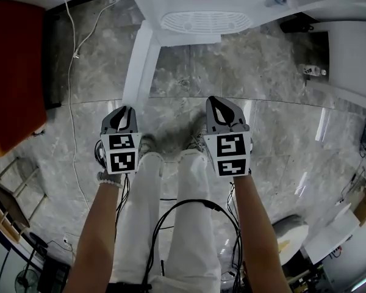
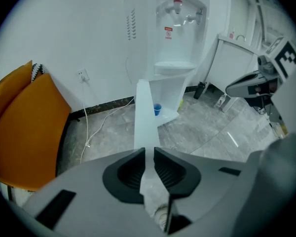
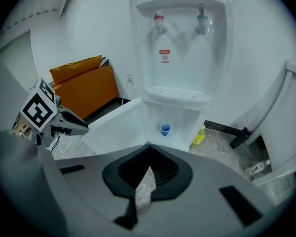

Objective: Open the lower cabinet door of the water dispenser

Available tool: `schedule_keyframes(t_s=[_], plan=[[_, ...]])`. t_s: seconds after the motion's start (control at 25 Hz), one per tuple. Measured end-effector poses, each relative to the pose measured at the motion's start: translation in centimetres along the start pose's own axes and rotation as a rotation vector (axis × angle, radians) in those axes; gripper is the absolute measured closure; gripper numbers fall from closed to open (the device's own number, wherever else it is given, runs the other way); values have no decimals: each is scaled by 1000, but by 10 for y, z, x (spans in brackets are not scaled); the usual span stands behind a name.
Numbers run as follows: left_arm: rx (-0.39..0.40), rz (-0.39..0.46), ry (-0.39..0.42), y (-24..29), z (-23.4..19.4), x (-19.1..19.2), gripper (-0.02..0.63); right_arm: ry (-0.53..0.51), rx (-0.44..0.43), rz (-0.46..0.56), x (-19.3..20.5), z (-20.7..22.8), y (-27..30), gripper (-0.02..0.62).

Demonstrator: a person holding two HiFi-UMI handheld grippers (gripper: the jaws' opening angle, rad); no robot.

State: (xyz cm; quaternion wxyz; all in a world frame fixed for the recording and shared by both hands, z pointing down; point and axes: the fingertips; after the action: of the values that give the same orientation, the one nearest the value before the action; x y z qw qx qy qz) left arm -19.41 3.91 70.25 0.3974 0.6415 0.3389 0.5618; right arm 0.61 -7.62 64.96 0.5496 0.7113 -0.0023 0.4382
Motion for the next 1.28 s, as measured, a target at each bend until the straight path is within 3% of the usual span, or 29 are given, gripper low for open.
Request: schedule_keyframes(t_s=[0.76,1.28], plan=[[-145,137,-68,3,-90,-19,593,-51,-20,-13,-10,-26,18,591],[-73,220,-168,-35,-89,-35,594,8,-13,28,-30,-34,5,591]])
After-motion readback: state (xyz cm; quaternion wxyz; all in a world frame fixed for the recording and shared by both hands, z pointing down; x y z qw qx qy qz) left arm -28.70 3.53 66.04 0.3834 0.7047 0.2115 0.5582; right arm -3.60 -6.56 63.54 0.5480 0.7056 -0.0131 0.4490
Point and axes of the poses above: the fingertips, and each gripper's own axes: y forward along the fingers, z to its right, x out of its underside, and after that the axes turned 6 degrees about -y, right-handed
